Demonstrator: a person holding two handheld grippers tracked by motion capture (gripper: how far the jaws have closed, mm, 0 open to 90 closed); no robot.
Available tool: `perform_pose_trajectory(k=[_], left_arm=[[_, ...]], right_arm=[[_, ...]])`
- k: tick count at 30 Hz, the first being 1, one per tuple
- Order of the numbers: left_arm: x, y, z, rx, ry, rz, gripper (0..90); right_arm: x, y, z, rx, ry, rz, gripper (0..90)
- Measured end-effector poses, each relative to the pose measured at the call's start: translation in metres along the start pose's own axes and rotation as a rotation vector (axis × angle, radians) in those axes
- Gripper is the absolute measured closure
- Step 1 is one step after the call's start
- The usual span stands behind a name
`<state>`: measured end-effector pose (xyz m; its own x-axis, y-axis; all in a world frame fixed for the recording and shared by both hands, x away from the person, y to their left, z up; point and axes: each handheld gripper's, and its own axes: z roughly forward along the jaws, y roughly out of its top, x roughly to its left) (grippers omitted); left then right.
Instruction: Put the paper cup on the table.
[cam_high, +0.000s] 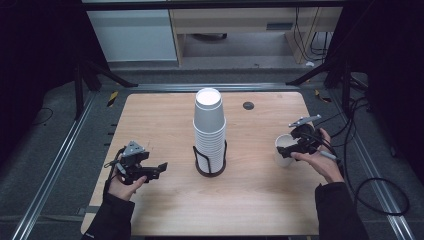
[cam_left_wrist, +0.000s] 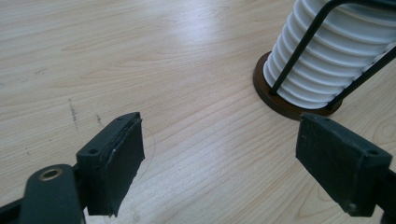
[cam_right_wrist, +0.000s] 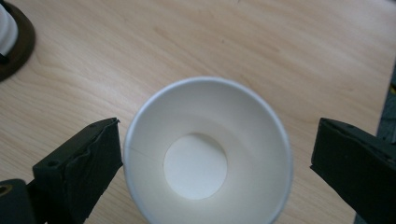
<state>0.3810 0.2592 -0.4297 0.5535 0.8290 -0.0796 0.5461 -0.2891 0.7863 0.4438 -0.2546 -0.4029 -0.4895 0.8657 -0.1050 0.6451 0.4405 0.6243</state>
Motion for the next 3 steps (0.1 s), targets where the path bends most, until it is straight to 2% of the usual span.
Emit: perform_pose_trajectory(k=[3], left_arm=[[0.002, -0.001, -0.001, -0.003, 0.009, -0.004, 14.4]], right_arm=[[0.002, -0.001, -0.017, -0.066, -0.014, 0.01, 2.1]])
